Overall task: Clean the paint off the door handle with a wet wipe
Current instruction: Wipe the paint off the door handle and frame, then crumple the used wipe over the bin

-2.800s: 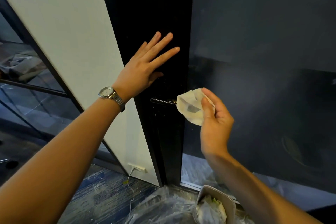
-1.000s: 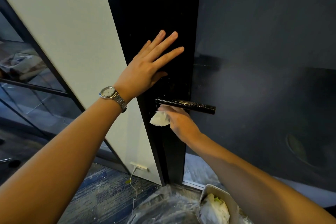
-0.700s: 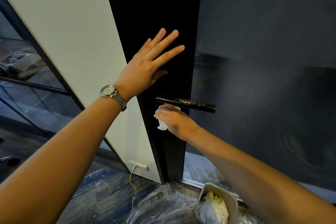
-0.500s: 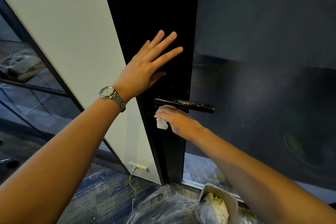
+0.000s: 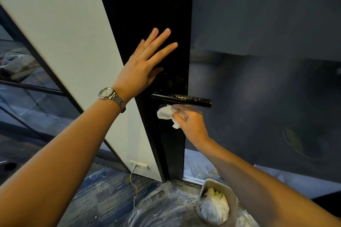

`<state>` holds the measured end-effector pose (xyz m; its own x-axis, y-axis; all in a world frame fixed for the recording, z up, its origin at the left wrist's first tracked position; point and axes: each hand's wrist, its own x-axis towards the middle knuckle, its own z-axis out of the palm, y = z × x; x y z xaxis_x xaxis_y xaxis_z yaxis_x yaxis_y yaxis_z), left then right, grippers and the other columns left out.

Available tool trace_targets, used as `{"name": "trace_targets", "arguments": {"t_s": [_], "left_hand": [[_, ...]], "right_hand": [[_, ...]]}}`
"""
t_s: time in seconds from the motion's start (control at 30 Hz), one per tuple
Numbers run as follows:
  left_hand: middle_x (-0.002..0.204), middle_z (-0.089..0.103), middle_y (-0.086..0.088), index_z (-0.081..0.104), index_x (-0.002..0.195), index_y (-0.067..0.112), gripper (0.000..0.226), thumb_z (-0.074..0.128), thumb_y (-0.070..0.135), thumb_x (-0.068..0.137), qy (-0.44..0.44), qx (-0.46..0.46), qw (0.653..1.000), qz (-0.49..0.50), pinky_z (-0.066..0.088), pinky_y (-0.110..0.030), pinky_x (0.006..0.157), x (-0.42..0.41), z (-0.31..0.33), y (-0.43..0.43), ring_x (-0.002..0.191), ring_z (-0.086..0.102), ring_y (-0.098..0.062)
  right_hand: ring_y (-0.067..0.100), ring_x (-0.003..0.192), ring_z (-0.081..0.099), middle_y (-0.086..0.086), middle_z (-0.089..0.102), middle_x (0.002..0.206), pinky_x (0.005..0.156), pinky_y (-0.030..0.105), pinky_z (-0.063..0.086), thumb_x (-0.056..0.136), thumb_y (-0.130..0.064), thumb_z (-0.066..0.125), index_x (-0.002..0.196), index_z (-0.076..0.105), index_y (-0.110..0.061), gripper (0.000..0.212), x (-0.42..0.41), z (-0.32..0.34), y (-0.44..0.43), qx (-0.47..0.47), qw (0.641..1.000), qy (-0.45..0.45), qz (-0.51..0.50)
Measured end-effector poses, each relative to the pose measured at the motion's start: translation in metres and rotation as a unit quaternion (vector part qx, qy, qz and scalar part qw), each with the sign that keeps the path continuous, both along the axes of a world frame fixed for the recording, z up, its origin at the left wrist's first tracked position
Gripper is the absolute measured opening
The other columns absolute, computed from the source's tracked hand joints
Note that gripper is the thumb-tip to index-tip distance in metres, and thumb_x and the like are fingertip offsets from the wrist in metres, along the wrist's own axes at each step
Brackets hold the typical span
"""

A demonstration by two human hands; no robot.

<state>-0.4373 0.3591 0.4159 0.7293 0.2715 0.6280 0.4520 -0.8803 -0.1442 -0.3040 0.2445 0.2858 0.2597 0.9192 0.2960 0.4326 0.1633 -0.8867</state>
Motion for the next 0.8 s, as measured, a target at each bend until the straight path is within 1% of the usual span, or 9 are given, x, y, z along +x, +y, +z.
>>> {"name": "trace_targets", "arguments": {"t_s": [0.03, 0.13, 0.27, 0.43, 0.5, 0.57, 0.63, 0.7, 0.8], "left_hand": [[0.151, 0.023, -0.013, 0.031, 0.14, 0.017, 0.058, 0.054, 0.007, 0.088, -0.014, -0.004, 1.0, -0.004, 0.011, -0.037, 0.117, 0.0, -0.003, -0.001, 0.141, 0.011, -0.027], [0.141, 0.039, -0.015, 0.046, 0.129, 0.01, 0.041, 0.053, 0.009, 0.089, -0.102, -0.013, 0.995, -0.001, 0.023, -0.023, 0.113, -0.002, -0.017, -0.006, 0.133, 0.029, -0.021], [0.097, 0.057, -0.017, 0.054, 0.101, 0.01, 0.015, 0.055, 0.01, 0.086, -0.27, -0.115, 0.956, 0.016, 0.042, -0.015, 0.077, -0.01, -0.045, -0.024, 0.087, 0.052, -0.018], [0.071, 0.051, -0.007, 0.053, 0.085, 0.012, 0.004, 0.05, 0.01, 0.083, -0.363, -0.269, 0.887, 0.093, 0.036, -0.009, 0.056, -0.022, -0.093, -0.049, 0.058, 0.045, 0.001], [0.063, 0.052, -0.004, 0.053, 0.082, 0.015, 0.006, 0.052, 0.009, 0.083, -0.328, -0.355, 0.866, 0.128, 0.037, -0.008, 0.05, -0.021, -0.116, -0.062, 0.052, 0.047, 0.0], [0.059, 0.053, -0.001, 0.057, 0.08, 0.012, 0.005, 0.058, 0.012, 0.085, -0.214, -0.469, 0.846, 0.139, 0.043, -0.011, 0.052, -0.014, -0.138, -0.075, 0.05, 0.051, -0.001], [0.066, 0.061, -0.004, 0.063, 0.087, 0.014, 0.013, 0.062, 0.026, 0.085, -0.1, -0.59, 0.792, 0.121, 0.052, -0.025, 0.059, 0.001, -0.153, -0.089, 0.057, 0.06, -0.009], [0.082, 0.067, -0.008, 0.064, 0.094, 0.018, 0.02, 0.06, 0.035, 0.085, -0.036, -0.689, 0.718, 0.091, 0.056, -0.03, 0.064, 0.019, -0.16, -0.105, 0.067, 0.065, -0.019], [0.097, 0.067, -0.019, 0.064, 0.105, 0.008, 0.019, 0.056, 0.013, 0.089, 0.002, -0.735, 0.677, 0.03, 0.058, -0.029, 0.071, 0.043, -0.168, -0.121, 0.077, 0.067, -0.026]], "right_hand": [[-0.004, 0.076, 0.057, -0.012, 0.061, 0.081, 0.067, 0.004, 0.042, 0.091, -0.013, 0.057, 0.091, 0.068, -0.014, 0.01, 0.003, -0.001, -0.004, -0.002, 1.0, -0.014, -0.002], [-0.005, 0.058, 0.054, -0.019, 0.045, 0.059, 0.053, 0.008, 0.037, 0.092, -0.021, 0.056, 0.069, 0.048, -0.032, 0.027, 0.013, -0.006, -0.015, -0.034, 0.998, -0.05, 0.0], [0.014, 0.068, 0.049, 0.004, 0.054, 0.077, 0.061, 0.023, 0.036, 0.091, -0.022, 0.057, 0.074, 0.06, -0.014, 0.019, 0.028, -0.017, -0.027, -0.145, 0.985, -0.087, 0.024], [0.016, 0.081, 0.049, 0.01, 0.051, 0.089, 0.062, 0.013, 0.035, 0.082, -0.015, 0.069, 0.095, 0.066, 0.002, 0.022, 0.04, -0.026, -0.041, -0.225, 0.967, -0.109, 0.047], [0.017, 0.076, 0.047, 0.024, 0.057, 0.091, 0.066, 0.022, 0.039, 0.078, -0.012, 0.071, 0.093, 0.063, 0.007, 0.026, 0.044, -0.032, -0.048, -0.247, 0.963, -0.093, 0.05], [0.021, 0.072, 0.05, 0.027, 0.061, 0.095, 0.068, 0.033, 0.044, 0.074, -0.011, 0.074, 0.092, 0.063, 0.006, 0.027, 0.047, -0.036, -0.056, -0.26, 0.96, -0.085, 0.052], [0.034, 0.078, 0.058, 0.026, 0.064, 0.095, 0.073, 0.041, 0.05, 0.07, -0.012, 0.077, 0.091, 0.064, 0.003, 0.029, 0.052, -0.041, -0.065, -0.267, 0.959, -0.087, 0.045], [0.032, 0.08, 0.061, 0.022, 0.066, 0.093, 0.074, 0.041, 0.051, 0.067, -0.011, 0.079, 0.091, 0.065, 0.0, 0.03, 0.058, -0.043, -0.075, -0.269, 0.959, -0.087, 0.035], [0.019, 0.078, 0.06, 0.015, 0.069, 0.092, 0.073, 0.037, 0.051, 0.068, -0.011, 0.08, 0.092, 0.067, -0.003, 0.029, 0.07, -0.045, -0.092, -0.274, 0.958, -0.086, 0.021]]}}
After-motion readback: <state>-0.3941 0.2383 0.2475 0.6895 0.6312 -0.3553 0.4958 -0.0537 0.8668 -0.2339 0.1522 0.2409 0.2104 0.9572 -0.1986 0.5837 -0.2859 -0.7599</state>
